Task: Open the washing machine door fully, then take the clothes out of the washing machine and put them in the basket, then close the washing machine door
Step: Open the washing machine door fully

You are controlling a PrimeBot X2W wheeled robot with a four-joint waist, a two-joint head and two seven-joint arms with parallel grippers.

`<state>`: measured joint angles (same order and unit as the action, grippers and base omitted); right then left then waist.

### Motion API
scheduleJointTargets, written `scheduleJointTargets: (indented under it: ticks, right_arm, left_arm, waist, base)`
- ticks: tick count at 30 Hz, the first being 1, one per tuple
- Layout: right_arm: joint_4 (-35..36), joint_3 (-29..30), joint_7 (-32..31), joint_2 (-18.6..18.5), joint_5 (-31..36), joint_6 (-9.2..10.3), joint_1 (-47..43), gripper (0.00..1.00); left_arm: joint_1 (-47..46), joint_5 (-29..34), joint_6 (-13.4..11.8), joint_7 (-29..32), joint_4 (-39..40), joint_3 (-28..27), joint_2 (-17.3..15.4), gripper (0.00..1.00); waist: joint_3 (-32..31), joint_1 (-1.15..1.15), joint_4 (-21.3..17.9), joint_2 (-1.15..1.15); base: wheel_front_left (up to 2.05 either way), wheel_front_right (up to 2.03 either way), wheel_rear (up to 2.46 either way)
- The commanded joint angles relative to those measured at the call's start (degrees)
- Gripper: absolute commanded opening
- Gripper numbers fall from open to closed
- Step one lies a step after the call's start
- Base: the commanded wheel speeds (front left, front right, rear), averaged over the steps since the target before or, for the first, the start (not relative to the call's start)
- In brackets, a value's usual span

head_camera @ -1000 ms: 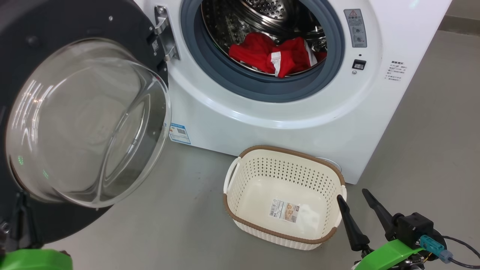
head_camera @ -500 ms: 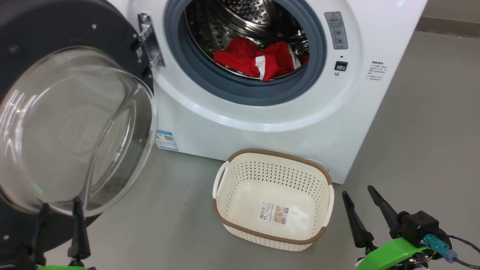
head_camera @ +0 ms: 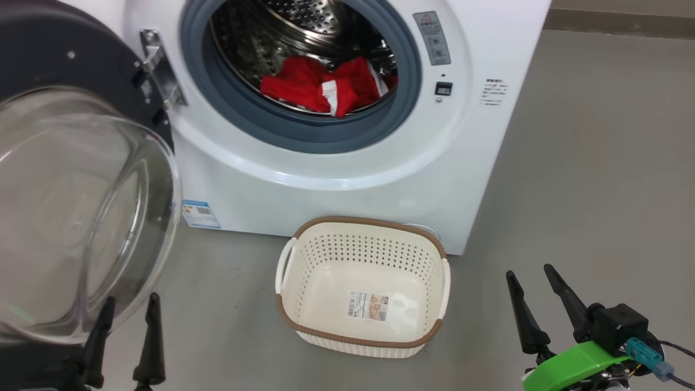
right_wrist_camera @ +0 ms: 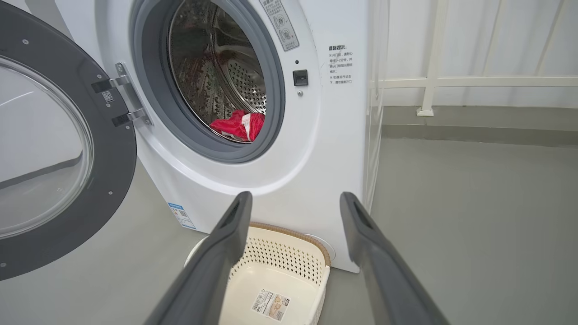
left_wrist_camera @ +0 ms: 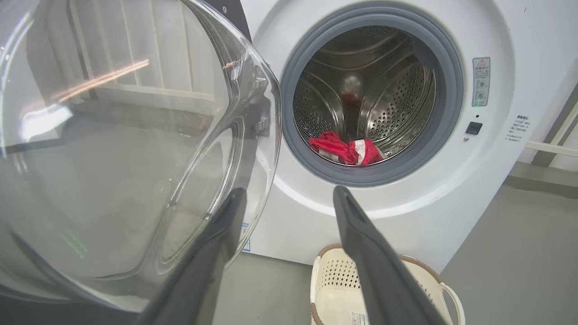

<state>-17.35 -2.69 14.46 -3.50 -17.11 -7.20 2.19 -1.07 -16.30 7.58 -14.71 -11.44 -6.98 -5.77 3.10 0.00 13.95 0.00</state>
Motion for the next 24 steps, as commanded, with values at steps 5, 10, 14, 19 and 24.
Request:
scheduleJointTargets:
  ticks: [5,10,14,19,24]
  right_arm:
    - [1.85,-0.47,0.54,-0.06,0.32,-0.29,-0.30,1.00]
    - [2.13,0.21,0.54,0.04,0.26,-0.29,-0.62,1.00]
    - [2.28,0.34,0.54,0.07,0.29,-0.29,-0.60,1.00]
    - [2.48,0.79,0.54,-0.02,0.26,-0.29,-0.77,1.00]
    - [2.70,1.32,0.54,-0.04,0.20,-0.29,-1.15,1.00]
  left_arm:
    - [-0.25,-1.39,-0.09,-0.29,2.47,0.21,-1.71,1.00]
    - [-0.04,-2.42,-0.09,-0.29,3.39,2.92,-2.51,1.00]
    - [-0.24,-3.33,-0.09,-0.29,3.82,4.24,-3.16,1.00]
    - [-0.52,-3.73,-0.09,-0.29,4.10,5.43,-3.56,1.00]
    - [-0.63,-3.56,-0.09,-0.29,4.21,5.79,-3.45,1.00]
  waist:
    - [0.25,0.00,-3.56,0.00]
    - [0.40,0.00,-5.88,0.00]
    - [0.64,0.00,-7.64,0.00]
    - [0.67,0.00,-9.59,0.00]
    - [0.55,0.00,-10.74,0.00]
  base:
    - [0.00,0.00,0.00]
    - [0.00,0.00,0.00]
    - [0.00,0.00,0.00]
    - [0.00,0.00,0.00]
    - [0.00,0.00,0.00]
